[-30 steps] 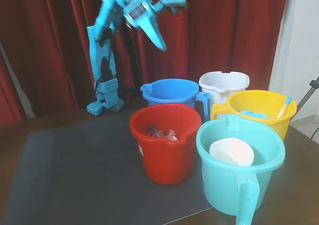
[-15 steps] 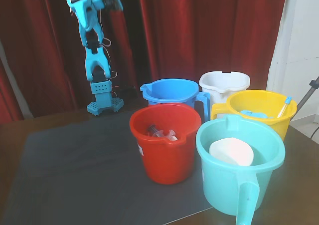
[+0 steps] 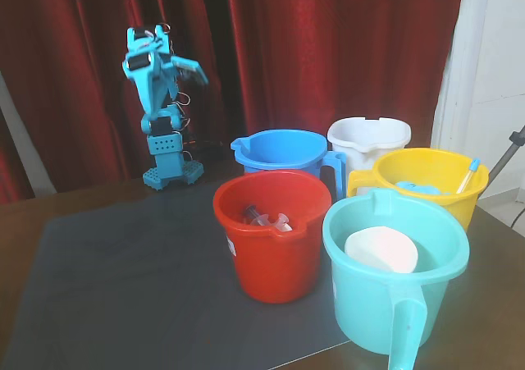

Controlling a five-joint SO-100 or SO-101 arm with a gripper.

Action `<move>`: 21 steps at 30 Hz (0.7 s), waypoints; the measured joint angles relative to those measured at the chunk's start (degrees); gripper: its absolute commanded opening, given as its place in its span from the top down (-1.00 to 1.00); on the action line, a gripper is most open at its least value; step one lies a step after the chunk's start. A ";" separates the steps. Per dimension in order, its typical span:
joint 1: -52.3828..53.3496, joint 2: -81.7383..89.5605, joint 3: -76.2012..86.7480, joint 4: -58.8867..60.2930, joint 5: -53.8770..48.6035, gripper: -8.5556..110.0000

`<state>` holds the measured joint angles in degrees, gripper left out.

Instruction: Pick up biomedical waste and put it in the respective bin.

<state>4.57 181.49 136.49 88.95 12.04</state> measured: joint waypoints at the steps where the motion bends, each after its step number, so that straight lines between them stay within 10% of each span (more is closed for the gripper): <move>1: 0.88 -0.09 2.90 -1.05 0.00 0.86; 21: -3.43 -0.53 22.41 -4.31 0.18 0.86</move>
<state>1.14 180.97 158.91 84.64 12.22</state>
